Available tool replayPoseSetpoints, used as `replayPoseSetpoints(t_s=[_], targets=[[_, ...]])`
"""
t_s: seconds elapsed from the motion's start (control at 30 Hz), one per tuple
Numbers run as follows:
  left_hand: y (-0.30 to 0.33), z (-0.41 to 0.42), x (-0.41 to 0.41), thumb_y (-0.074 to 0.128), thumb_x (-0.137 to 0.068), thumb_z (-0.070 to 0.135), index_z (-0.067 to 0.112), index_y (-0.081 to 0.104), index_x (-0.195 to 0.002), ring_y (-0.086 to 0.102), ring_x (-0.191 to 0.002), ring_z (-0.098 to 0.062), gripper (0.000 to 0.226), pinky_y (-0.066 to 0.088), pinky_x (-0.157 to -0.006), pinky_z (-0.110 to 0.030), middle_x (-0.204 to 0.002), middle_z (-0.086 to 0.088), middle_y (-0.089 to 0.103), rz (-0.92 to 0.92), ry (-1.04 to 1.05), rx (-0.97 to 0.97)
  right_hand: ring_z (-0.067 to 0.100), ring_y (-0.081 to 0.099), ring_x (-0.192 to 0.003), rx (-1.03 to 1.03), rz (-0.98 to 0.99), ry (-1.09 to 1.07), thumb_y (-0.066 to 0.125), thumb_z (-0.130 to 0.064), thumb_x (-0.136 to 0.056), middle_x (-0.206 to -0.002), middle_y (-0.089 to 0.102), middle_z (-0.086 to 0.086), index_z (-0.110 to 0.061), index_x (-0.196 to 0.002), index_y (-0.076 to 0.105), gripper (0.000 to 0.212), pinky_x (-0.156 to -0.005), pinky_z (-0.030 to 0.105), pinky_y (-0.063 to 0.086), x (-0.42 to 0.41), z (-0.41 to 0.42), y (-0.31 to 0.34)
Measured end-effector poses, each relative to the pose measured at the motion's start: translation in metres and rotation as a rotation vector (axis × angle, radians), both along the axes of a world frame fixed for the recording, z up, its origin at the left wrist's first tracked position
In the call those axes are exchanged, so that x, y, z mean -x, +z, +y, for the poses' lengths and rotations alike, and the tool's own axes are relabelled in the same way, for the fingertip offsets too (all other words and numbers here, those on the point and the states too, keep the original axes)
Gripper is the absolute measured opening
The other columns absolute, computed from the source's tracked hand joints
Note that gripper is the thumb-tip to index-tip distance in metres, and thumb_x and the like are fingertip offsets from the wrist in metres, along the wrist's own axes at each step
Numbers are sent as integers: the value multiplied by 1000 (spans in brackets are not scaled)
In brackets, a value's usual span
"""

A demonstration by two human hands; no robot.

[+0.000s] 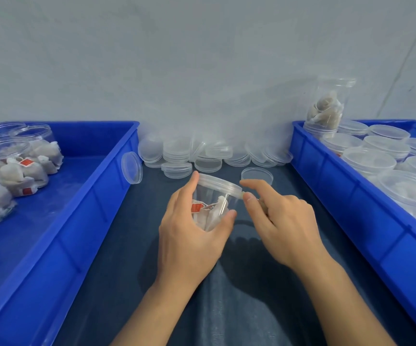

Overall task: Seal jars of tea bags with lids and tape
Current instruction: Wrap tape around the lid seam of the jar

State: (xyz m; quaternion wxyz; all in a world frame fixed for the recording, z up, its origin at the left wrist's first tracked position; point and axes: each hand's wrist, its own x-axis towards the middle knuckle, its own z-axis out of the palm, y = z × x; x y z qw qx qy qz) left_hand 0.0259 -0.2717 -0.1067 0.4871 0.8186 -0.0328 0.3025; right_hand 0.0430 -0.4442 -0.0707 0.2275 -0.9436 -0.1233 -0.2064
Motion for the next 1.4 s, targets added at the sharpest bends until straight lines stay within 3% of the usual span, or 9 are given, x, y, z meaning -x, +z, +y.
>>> replayPoseSetpoints(t_s=[0.27, 0.5, 0.7, 0.8, 0.87, 1.0, 1.2, 1.3, 1.4], targets=[[2, -1, -1, 79, -68, 63, 31, 61, -146, 60, -116, 15, 85, 42, -89, -1, -130, 25, 67, 14, -54, 163, 21, 57, -66, 0, 17, -7, 23, -57, -103, -52, 47, -13, -50, -134, 51, 42, -67, 39, 46, -4, -2, -2], [-2, 6, -6, 84, -68, 57, 38, 63, -136, 63, -120, 9, 73, 51, -92, -10, -129, 24, 69, 48, -127, 248, 20, 62, -69, -19, -34, -14, 24, -61, -99, -56, 55, -16, -53, -129, 52, 42, -66, 38, 49, -4, -2, -5], [4, 8, -1, 72, -76, 68, 49, 56, -135, 61, -121, 11, 64, 53, -98, -27, -125, 23, 71, 119, -37, 49, 27, 64, -72, -31, -102, -30, 28, -57, -103, -64, 63, -11, -45, -123, 56, 36, -66, 40, 50, 0, 5, -8], [10, 6, 4, 56, -84, 75, 43, 52, -144, 62, -121, -7, 68, 52, -102, -39, -129, 16, 68, 137, 70, -146, 29, 64, -67, 13, -139, -53, 29, -53, -105, -64, 63, -8, -40, -120, 59, 36, -61, 38, 47, 3, 12, -6], [13, 5, 6, 49, -88, 74, 40, 49, -147, 61, -120, -10, 68, 48, -97, -38, -131, 18, 65, 156, 111, -207, 30, 64, -63, 37, -171, -62, 31, -50, -106, -64, 64, -6, -37, -116, 62, 35, -56, 36, 44, 6, 16, -4], [17, 8, 4, 43, -80, 83, 45, 47, -132, 62, -106, -8, 64, 42, -82, -34, -115, 26, 60, 213, 105, -104, 31, 62, -62, 29, -146, -22, 27, -43, -102, -66, 64, -9, -34, -113, 62, 38, -55, 38, 45, 15, 28, -1], [19, 14, -2, 42, -74, 92, 55, 38, -118, 63, -100, -12, 58, 50, -84, -41, -114, 21, 64, 244, 103, -45, 30, 63, -73, -37, -13, 35, 16, -44, -92, -73, 65, -7, -42, -132, 53, 54, -69, 45, 50, 19, 32, 2], [16, 17, -3, 46, -75, 92, 55, 42, -117, 64, -102, -5, 56, 53, -87, -43, -112, 22, 65, 230, 94, 40, 22, 56, -66, -148, 54, 61, 32, -47, -100, -56, 51, -9, -48, -135, 54, 41, -74, 44, 52, 15, 25, 2], [13, 18, -4, 48, -79, 89, 52, 44, -119, 64, -104, 0, 54, 54, -91, -42, -113, 21, 65, 210, 76, 87, 19, 50, -59, -190, 18, 45, 48, -41, -103, -55, 53, -18, -46, -130, 60, 30, -72, 43, 52, 10, 21, 0]])
